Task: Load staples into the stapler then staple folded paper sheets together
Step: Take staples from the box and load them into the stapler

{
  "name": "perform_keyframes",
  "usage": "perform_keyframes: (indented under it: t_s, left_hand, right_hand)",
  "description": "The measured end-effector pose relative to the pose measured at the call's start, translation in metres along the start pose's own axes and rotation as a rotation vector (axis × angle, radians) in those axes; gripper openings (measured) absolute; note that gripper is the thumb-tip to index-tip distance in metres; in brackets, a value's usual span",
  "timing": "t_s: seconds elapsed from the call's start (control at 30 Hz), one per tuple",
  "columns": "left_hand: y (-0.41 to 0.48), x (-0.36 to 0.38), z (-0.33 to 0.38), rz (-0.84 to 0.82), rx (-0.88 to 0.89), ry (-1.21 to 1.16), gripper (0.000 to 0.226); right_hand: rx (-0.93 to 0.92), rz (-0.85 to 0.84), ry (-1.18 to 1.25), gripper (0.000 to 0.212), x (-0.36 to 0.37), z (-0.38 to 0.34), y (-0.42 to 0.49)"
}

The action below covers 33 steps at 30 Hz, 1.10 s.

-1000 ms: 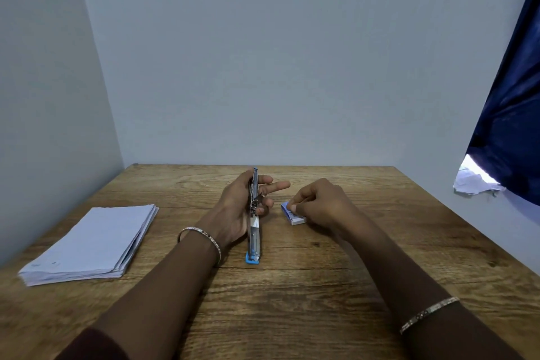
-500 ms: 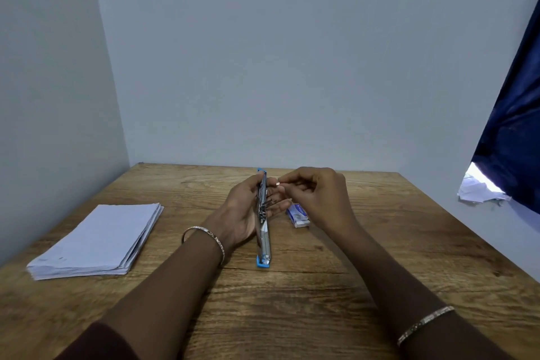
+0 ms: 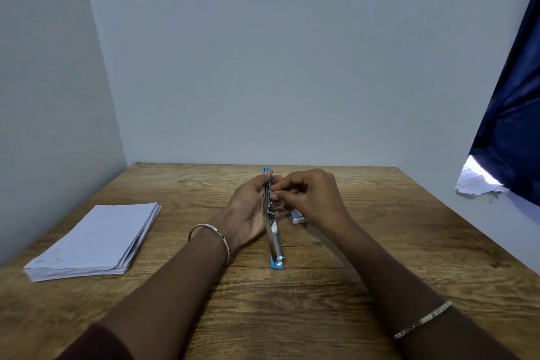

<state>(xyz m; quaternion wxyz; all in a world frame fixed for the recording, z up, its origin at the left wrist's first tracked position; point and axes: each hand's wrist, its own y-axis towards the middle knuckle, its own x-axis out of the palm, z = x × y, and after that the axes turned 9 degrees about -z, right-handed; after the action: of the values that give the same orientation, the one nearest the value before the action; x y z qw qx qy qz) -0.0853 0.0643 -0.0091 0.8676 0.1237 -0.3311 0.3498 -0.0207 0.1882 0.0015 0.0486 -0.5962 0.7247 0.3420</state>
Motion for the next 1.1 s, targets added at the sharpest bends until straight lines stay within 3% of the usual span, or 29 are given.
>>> perform_keyframes:
  t_s: [0.23,0.5,0.63,0.97,1.1]
  left_hand:
    - [0.0,0.001,-0.005,-0.039,-0.04,0.064,0.037]
    - [-0.005,0.009,-0.005,-0.043,-0.056,0.076,0.034]
    - [-0.004,0.011,-0.007,-0.083,-0.061,0.066,0.037]
    - [-0.007,0.016,-0.006,-0.135,-0.084,0.054,0.045]
    - [-0.005,0.018,-0.008,-0.142,-0.081,0.024,0.046]
  right_hand:
    - [0.274,-0.136,0.389,0.008,-0.005,0.0,-0.001]
    - [0.443,-0.141,0.488,0.026,-0.008,0.003,0.001]
    - [0.52,-0.128,0.567,0.023,-0.008,0.003,0.001]
    - [0.575,0.005,0.731,0.013,0.0,0.002,0.004]
    - [0.536,0.087,0.648,0.007,0.002,0.002,0.003]
